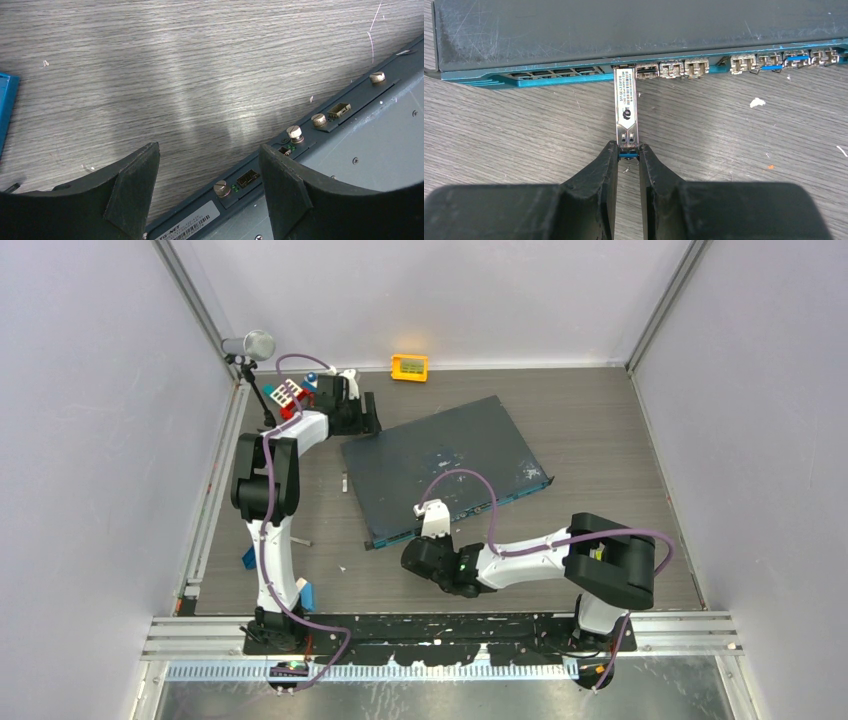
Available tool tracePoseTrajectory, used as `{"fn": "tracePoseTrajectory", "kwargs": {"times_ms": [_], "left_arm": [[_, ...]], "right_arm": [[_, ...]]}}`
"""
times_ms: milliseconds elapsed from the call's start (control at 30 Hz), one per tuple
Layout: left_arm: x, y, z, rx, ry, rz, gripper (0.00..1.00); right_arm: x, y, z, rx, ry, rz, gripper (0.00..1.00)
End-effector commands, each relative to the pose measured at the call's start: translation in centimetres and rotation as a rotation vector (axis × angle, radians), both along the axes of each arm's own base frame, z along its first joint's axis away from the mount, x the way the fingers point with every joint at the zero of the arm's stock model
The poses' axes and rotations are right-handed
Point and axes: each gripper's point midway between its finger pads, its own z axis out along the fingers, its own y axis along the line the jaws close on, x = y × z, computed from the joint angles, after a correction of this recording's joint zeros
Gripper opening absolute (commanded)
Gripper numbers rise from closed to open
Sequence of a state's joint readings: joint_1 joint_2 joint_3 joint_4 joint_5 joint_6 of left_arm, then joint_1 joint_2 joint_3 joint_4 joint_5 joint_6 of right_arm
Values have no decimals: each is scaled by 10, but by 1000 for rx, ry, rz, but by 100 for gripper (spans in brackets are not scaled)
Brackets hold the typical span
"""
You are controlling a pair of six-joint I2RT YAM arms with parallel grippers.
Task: Insert the plug into the switch port
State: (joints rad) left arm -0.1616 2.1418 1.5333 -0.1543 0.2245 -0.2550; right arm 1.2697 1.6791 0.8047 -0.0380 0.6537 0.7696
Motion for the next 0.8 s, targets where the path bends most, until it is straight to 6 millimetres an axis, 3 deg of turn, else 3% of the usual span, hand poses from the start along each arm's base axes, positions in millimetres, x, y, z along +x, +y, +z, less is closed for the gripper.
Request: {"fn": "tracePoseTrajectory", "kwargs": {"times_ms": [0,767], "left_arm": [[-4,-6,-4,-7,32,-34,74],[-4,-6,-4,-7,35,-34,74]], "right_arm": [[11,0,17,58,-63,-65,1],[23,14,36,116,-106,-76,0]]}}
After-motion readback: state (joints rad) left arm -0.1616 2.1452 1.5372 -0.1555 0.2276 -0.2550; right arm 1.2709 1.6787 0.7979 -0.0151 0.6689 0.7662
